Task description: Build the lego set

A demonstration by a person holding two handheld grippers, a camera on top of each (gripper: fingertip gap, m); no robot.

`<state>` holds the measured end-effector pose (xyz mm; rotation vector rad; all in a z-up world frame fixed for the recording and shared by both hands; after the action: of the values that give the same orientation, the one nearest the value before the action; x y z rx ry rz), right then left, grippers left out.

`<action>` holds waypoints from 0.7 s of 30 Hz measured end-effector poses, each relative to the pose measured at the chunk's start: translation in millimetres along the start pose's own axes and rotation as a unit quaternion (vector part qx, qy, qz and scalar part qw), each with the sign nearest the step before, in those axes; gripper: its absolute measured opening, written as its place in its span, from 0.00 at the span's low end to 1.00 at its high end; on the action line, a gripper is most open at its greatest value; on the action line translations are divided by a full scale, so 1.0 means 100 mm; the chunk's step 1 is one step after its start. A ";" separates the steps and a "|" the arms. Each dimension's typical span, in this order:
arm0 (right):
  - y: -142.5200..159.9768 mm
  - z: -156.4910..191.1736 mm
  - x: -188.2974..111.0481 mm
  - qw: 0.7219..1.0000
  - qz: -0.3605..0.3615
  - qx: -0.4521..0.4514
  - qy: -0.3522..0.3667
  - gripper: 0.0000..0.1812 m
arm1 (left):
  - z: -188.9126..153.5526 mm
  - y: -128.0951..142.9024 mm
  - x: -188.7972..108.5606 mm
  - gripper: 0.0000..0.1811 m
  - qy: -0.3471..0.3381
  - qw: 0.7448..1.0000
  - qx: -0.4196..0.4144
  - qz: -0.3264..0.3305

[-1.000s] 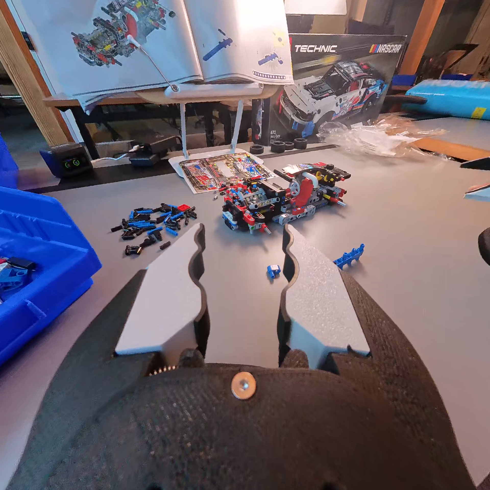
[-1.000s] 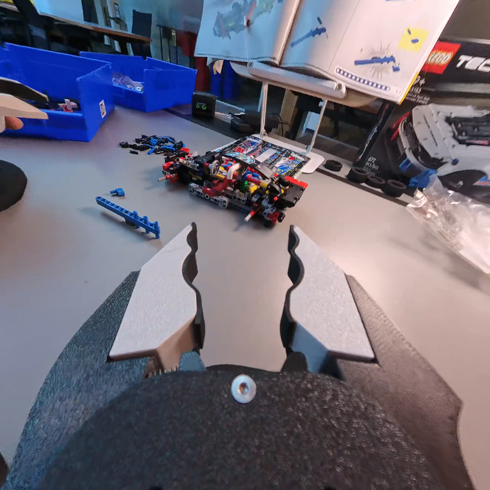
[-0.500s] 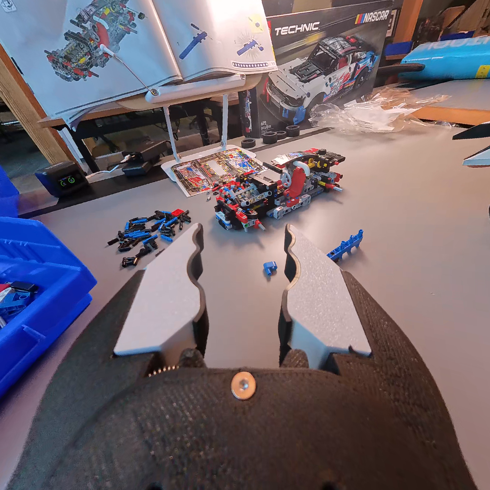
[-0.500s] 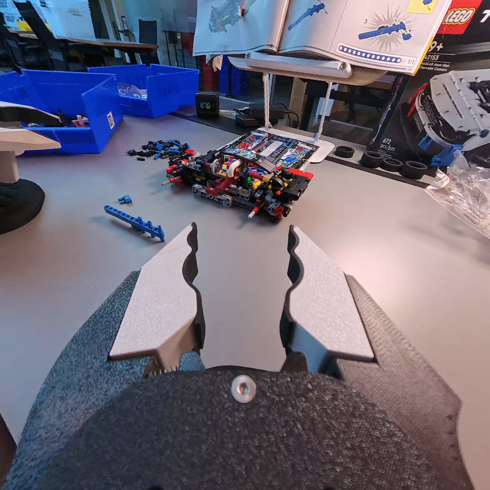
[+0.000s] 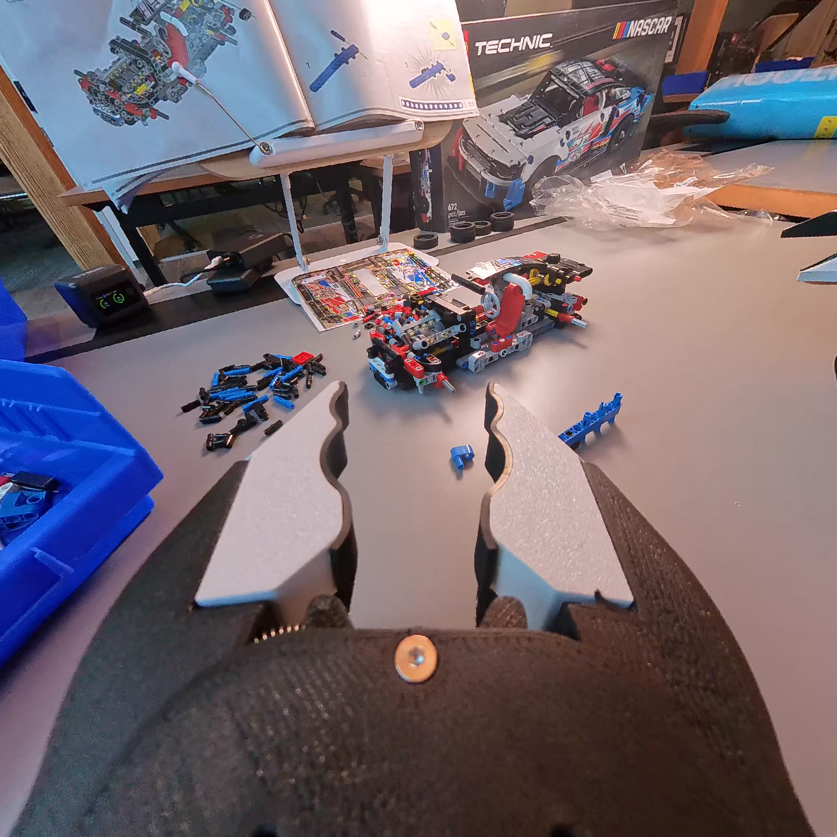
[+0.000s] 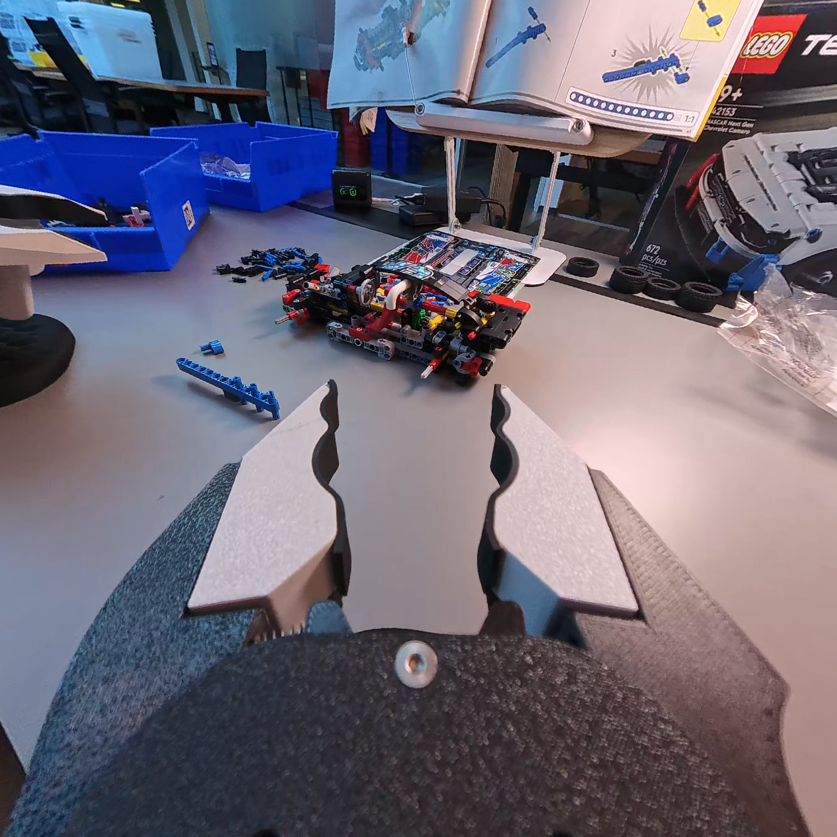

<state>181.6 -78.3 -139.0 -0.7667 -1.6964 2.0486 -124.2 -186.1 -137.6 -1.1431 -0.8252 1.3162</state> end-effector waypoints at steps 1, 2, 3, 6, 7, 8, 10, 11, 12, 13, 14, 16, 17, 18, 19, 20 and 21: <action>0.00 0.00 0.00 1.000 0.000 0.000 0.000 0.36 | 0.00 0.00 0.00 0.33 0.001 1.000 0.000 0.002; 0.00 0.00 0.00 1.000 0.002 0.000 0.000 0.36 | 0.00 0.01 0.01 0.33 0.001 1.000 0.001 0.004; 0.00 0.00 0.01 1.000 0.004 0.000 0.000 0.36 | 0.00 0.01 0.01 0.33 0.000 1.000 0.001 0.004; 0.00 0.00 0.01 1.000 0.003 -0.001 0.002 0.36 | 0.00 0.00 0.00 0.34 -0.001 1.000 0.001 0.002; 0.00 0.00 0.00 1.000 0.002 -0.001 0.003 0.36 | 0.00 0.00 0.01 0.35 0.000 1.000 0.000 0.003; 0.00 0.00 0.01 1.000 0.003 -0.002 0.003 0.36 | 0.00 0.01 0.01 0.38 0.002 1.000 0.000 0.005; 0.02 0.01 0.02 1.000 0.010 -0.004 -0.003 0.34 | -0.01 0.01 0.02 0.44 0.005 1.000 -0.002 0.008; 0.02 0.02 0.02 1.000 0.013 -0.006 -0.010 0.33 | -0.02 0.01 0.02 0.46 0.009 1.000 -0.001 0.009; 0.02 0.03 0.02 1.000 0.013 -0.010 -0.014 0.32 | -0.02 0.01 0.02 0.46 0.012 1.000 0.000 0.009; 0.02 0.04 0.02 1.000 0.011 -0.014 -0.014 0.32 | -0.03 0.01 0.02 0.46 0.013 1.000 0.002 0.008; 0.02 0.05 0.02 1.000 0.010 -0.018 -0.014 0.31 | -0.03 0.01 0.02 0.45 0.013 1.000 0.004 0.009; 0.03 0.06 0.02 1.000 0.014 -0.026 -0.010 0.31 | -0.04 0.02 0.03 0.43 0.012 1.000 0.008 0.014; 0.04 0.06 0.04 0.999 0.021 -0.028 -0.004 0.32 | -0.04 0.02 0.04 0.43 0.014 1.000 0.010 0.018; 0.06 0.06 0.05 0.999 0.029 -0.030 -0.002 0.33 | -0.05 0.03 0.05 0.44 0.015 1.000 0.010 0.023; 0.07 0.06 0.07 0.999 0.037 -0.032 0.000 0.36 | -0.05 0.04 0.06 0.44 0.015 0.999 0.011 0.027; 0.08 0.06 0.08 0.998 0.044 -0.035 0.001 0.38 | -0.05 0.04 0.06 0.45 0.016 0.999 0.011 0.030; 0.09 0.07 0.09 0.998 0.049 -0.039 0.001 0.39 | -0.05 0.05 0.07 0.45 0.017 0.999 0.010 0.031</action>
<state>170.7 -79.7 -148.6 -0.8927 -1.7781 2.0544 -119.9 -180.8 -144.4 -1.1800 -0.7555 1.3508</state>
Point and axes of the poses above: each gripper's, where its closed fingertips meet, x out along the fingers, y out of its underside, z = x × y across the jaws, the point moved 6 cm from there along -x, back along the fingers, and after that the axes turned 11 degrees about x, right-handed, at the moved point
